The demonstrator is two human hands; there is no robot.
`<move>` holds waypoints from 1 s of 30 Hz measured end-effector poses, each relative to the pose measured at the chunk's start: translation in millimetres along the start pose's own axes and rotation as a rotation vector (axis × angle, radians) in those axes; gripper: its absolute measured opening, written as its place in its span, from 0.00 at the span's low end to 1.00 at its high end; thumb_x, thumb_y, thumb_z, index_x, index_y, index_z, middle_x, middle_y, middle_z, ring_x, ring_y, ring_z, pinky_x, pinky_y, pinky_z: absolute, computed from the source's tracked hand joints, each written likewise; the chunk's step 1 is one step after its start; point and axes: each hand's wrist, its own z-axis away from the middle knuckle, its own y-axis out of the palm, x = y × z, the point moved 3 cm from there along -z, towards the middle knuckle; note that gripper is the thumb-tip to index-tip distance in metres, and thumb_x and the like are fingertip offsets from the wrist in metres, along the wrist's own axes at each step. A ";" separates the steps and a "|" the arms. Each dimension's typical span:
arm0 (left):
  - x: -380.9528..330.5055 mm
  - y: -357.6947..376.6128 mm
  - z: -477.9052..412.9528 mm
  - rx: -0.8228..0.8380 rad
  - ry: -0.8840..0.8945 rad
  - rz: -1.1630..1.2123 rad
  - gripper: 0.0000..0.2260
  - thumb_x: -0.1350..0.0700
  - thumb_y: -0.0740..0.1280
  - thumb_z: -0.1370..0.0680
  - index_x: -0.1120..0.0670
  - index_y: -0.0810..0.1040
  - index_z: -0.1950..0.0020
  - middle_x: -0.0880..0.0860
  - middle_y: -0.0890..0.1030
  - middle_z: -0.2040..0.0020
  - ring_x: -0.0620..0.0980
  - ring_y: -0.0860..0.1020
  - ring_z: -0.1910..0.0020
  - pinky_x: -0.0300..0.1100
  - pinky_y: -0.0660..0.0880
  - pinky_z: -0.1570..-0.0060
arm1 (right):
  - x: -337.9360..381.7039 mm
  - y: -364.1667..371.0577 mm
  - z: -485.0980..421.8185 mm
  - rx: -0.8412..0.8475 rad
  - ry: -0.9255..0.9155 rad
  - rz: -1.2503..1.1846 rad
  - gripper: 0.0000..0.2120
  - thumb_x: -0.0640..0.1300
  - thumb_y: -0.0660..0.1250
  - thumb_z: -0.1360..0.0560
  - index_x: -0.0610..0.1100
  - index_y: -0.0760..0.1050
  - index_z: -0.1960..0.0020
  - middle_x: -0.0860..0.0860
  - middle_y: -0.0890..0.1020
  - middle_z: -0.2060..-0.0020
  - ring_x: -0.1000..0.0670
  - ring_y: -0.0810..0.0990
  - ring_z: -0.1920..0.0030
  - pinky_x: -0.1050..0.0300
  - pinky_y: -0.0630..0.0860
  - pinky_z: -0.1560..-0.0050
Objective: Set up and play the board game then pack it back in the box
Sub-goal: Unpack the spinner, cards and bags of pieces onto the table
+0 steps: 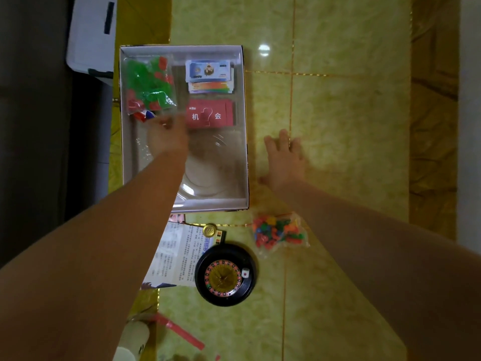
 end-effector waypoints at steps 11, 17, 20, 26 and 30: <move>-22.1 5.9 -39.7 0.106 -0.420 0.375 0.16 0.42 0.64 0.22 0.55 0.75 0.55 0.51 0.77 0.59 0.44 0.75 0.64 0.34 0.77 0.62 | 17.4 -5.3 -9.6 -0.010 0.076 0.072 0.44 0.33 0.74 0.30 0.47 0.50 0.26 0.40 0.45 0.24 0.27 0.45 0.26 0.28 0.61 0.33; -24.4 6.8 -36.2 0.067 -0.292 0.271 0.03 0.57 0.59 0.18 0.54 0.70 0.47 0.46 0.70 0.62 0.31 0.72 0.74 0.23 0.70 0.68 | 20.7 -6.5 -9.5 0.006 0.080 0.106 0.43 0.32 0.72 0.30 0.46 0.50 0.25 0.38 0.45 0.24 0.25 0.46 0.27 0.29 0.65 0.34; -18.3 -2.1 -24.4 -0.076 -0.303 0.494 0.07 0.56 0.71 0.26 0.52 0.75 0.60 0.46 0.77 0.66 0.44 0.76 0.66 0.40 0.74 0.59 | 20.6 -6.6 -8.0 -0.003 0.077 0.097 0.42 0.31 0.71 0.30 0.45 0.50 0.25 0.38 0.45 0.24 0.26 0.46 0.27 0.30 0.64 0.33; -2.1 -12.5 10.9 0.141 -0.021 0.586 0.12 0.68 0.66 0.24 0.53 0.73 0.63 0.47 0.77 0.69 0.43 0.73 0.67 0.36 0.72 0.65 | 8.5 -5.8 0.9 0.008 0.011 -0.095 0.39 0.38 0.72 0.29 0.47 0.54 0.25 0.43 0.45 0.23 0.32 0.41 0.25 0.34 0.55 0.27; 10.5 -10.4 38.9 0.318 0.096 0.397 0.09 0.67 0.67 0.24 0.55 0.74 0.61 0.52 0.78 0.64 0.48 0.75 0.62 0.40 0.76 0.60 | -7.5 -28.7 0.4 -0.097 0.042 -0.430 0.28 0.55 0.65 0.25 0.48 0.66 0.28 0.45 0.68 0.30 0.42 0.62 0.28 0.48 0.64 0.31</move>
